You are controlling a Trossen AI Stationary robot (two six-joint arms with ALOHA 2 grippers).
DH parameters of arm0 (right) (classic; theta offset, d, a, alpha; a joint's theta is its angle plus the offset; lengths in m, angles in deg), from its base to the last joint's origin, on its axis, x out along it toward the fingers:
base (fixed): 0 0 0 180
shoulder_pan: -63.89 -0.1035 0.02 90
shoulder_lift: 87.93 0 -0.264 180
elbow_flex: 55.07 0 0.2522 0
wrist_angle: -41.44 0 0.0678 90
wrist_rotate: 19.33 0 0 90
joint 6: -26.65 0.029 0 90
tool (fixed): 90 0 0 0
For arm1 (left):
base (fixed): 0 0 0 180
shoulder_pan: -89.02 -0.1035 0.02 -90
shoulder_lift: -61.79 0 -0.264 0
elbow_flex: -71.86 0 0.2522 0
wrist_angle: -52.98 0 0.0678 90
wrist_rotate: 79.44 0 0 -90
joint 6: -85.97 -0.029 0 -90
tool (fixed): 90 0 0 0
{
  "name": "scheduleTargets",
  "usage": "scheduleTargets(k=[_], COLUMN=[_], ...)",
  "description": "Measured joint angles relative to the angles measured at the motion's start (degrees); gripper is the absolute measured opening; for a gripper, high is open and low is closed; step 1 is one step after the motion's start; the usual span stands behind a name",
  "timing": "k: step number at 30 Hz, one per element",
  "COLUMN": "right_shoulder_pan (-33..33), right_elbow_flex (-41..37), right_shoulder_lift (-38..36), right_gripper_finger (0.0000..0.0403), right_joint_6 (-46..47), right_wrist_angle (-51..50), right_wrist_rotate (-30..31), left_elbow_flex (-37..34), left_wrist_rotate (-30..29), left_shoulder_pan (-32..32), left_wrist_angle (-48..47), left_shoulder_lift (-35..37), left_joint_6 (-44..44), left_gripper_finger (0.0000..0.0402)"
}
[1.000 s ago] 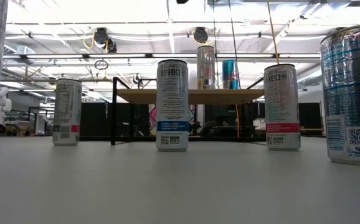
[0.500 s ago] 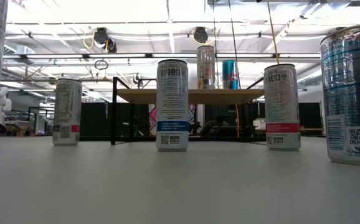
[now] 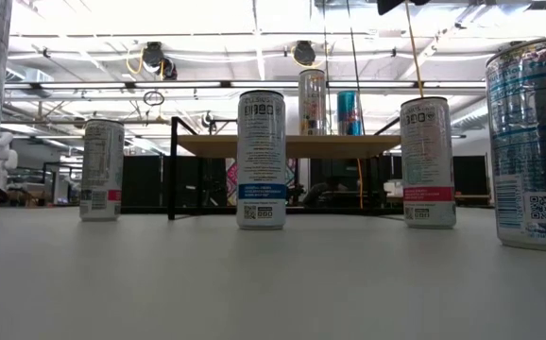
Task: Place canned beverage on shelf
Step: Put the white yellow soda can on the shelf aligned with the other white yellow soda cans
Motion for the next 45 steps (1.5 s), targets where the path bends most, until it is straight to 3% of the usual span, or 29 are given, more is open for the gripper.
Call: scheduleTargets(k=[8,21,29,37,45], right_shoulder_pan=[-0.04,-0.10,-0.19,-1.42,-5.71], right_elbow_flex=[0.00,0.00,0.00,0.00,0.04], right_shoulder_lift=[0.05,0.09,0.09,-0.02,-2.32], right_gripper_finger=[0.0180,0.0181,0.0185,0.0248,0.0288], right_joint_6=[0.11,0.39,2.10,4.75,8.33], right_wrist_angle=[0.26,0.32,0.18,-2.41,-9.20], right_wrist_rotate=[0.04,-0.06,0.95,9.15,29.32], left_elbow_flex=[0.00,0.02,0.04,0.07,0.07], left_wrist_rotate=[1.23,1.14,2.12,-0.53,-6.80], left_shoulder_pan=[-2.51,-3.19,-3.19,-2.97,-2.95], left_wrist_angle=[4.09,4.68,4.22,2.52,2.01], left_shoulder_lift=[-4.59,-6.67,-6.67,-6.69,-6.80], left_joint_6=[-0.45,-1.49,-1.54,-1.31,-1.32], left_gripper_finger=[0.0356,0.0250,0.0245,0.0246,0.0246])
